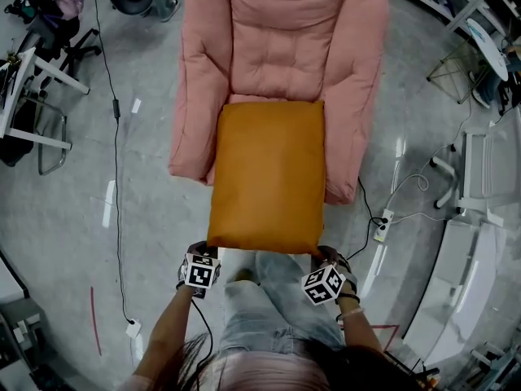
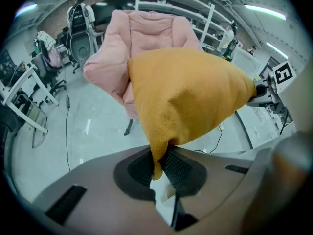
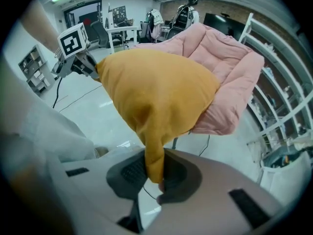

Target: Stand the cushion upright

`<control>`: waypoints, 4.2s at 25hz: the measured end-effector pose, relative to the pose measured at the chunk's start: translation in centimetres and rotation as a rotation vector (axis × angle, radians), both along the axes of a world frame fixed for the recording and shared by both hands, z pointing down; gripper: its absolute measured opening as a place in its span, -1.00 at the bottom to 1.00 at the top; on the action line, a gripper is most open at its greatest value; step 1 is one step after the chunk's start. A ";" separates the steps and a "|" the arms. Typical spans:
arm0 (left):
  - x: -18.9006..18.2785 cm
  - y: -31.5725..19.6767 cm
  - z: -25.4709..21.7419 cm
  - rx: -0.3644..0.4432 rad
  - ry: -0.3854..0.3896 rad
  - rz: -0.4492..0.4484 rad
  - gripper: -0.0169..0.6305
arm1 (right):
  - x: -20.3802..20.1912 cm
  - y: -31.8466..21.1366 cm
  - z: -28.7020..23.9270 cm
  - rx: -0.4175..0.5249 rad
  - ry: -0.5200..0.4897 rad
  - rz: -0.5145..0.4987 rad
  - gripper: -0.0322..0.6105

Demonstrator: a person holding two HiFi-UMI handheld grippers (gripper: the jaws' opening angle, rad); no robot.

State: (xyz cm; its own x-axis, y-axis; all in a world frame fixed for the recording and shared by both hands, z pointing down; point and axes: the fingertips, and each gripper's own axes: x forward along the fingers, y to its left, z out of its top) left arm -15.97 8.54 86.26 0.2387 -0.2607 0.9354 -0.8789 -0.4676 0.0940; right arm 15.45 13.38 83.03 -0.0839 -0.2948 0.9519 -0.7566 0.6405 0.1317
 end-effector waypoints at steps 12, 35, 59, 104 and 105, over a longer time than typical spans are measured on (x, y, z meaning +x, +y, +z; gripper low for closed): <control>0.3 -1.7 -5.6 0.033 0.022 -0.167 -0.88 | -0.1 -1.5 -4.3 -0.002 -0.114 0.021 -0.76; 2.5 -8.3 -19.9 0.208 0.307 -0.400 -0.88 | 0.3 -7.5 -15.6 0.119 -0.330 0.156 -0.77; 5.1 -22.1 -32.6 0.234 0.569 -0.135 -0.88 | 2.1 -20.9 -26.8 0.376 -0.305 0.524 -0.78; 8.9 -41.3 -38.5 0.348 0.831 -0.244 -0.87 | 5.7 -40.3 -32.6 0.648 -0.319 0.618 -0.78; 9.1 -41.8 -38.7 0.354 0.834 -0.252 -0.87 | 5.9 -40.9 -32.8 0.647 -0.327 0.610 -0.78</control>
